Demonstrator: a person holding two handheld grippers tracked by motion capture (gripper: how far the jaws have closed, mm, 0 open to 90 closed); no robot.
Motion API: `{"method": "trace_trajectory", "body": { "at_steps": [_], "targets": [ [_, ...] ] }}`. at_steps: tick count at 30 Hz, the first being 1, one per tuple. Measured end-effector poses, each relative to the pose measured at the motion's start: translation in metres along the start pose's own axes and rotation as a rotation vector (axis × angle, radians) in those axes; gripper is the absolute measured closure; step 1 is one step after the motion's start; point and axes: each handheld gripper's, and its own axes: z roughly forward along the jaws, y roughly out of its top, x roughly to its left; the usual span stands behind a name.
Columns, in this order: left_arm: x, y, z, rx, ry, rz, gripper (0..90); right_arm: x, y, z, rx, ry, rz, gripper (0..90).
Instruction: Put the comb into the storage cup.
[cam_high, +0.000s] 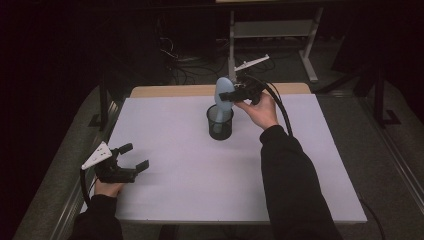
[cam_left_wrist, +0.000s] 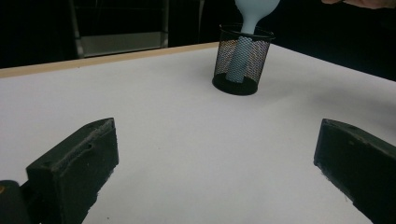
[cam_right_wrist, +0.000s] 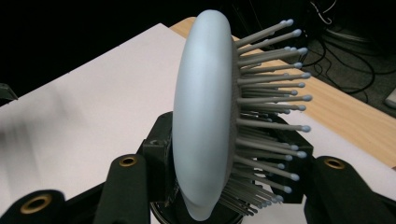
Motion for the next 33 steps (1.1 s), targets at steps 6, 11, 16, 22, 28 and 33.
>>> {"method": "trace_trajectory", "body": {
  "at_steps": [6,11,16,22,28,33],
  "targets": [
    [-0.001,0.0,0.001,0.006,-0.002,0.003,0.0,-0.006,-0.007,-0.001,-0.033,-0.002,0.058,49.4],
    [-0.001,0.0,0.001,0.005,-0.001,0.002,0.0,-0.011,-0.011,-0.004,-0.039,-0.002,0.084,49.1],
    [-0.001,0.0,0.001,0.005,-0.004,0.003,0.0,-0.011,-0.012,-0.006,-0.042,-0.005,0.088,48.4],
    [-0.002,0.0,0.001,0.003,-0.009,-0.001,0.0,-0.012,-0.015,-0.008,-0.046,-0.022,0.082,46.8],
    [-0.002,0.0,0.001,-0.005,-0.011,-0.009,0.0,-0.015,-0.018,-0.012,-0.045,-0.035,0.087,45.2],
    [-0.002,0.0,0.001,0.002,-0.01,-0.005,0.0,-0.018,-0.022,-0.015,-0.049,-0.044,0.096,44.1]
  ]
}}
